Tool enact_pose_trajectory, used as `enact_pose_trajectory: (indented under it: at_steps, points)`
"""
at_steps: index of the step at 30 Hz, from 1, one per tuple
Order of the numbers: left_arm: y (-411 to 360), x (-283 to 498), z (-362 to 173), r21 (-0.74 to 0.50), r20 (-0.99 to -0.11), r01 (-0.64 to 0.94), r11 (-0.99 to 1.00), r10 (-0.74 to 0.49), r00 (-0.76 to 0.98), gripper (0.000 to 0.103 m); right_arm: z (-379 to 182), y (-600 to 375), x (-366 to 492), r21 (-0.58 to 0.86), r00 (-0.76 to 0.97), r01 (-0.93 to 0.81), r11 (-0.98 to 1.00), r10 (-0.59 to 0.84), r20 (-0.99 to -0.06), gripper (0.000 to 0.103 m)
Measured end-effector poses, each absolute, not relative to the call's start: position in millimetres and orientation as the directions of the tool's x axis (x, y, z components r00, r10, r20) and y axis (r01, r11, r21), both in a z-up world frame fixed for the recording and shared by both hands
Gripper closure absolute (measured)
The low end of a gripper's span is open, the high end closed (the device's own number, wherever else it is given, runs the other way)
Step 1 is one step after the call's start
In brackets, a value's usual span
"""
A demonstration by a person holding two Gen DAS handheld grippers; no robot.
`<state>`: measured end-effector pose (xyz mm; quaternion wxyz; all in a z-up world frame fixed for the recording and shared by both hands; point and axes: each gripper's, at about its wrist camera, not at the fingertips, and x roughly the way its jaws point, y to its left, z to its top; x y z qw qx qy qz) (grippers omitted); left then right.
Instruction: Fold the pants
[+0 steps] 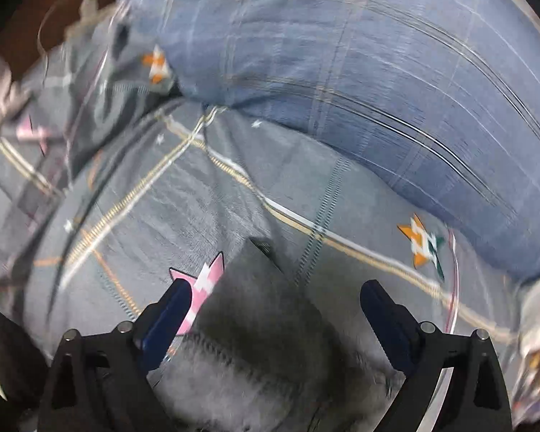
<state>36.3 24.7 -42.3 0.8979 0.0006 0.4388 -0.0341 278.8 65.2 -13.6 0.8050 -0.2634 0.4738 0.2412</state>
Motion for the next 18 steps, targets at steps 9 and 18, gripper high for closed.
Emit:
enact_pose_trajectory:
  at_steps: [9, 18]
  points:
    - [27, 37, -44, -0.047, -0.786, 0.067, 0.997, -0.078, 0.614, 0.000, -51, 14, 336, -0.047, 0.387, -0.406, 0.913, 0.126, -0.913, 0.050]
    - [31, 39, -44, -0.057, -0.785, 0.068, 0.996, -0.086, 0.613, 0.000, -6, -17, 267, 0.106, 0.445, -0.520, 0.848, 0.375, -0.813, 0.037]
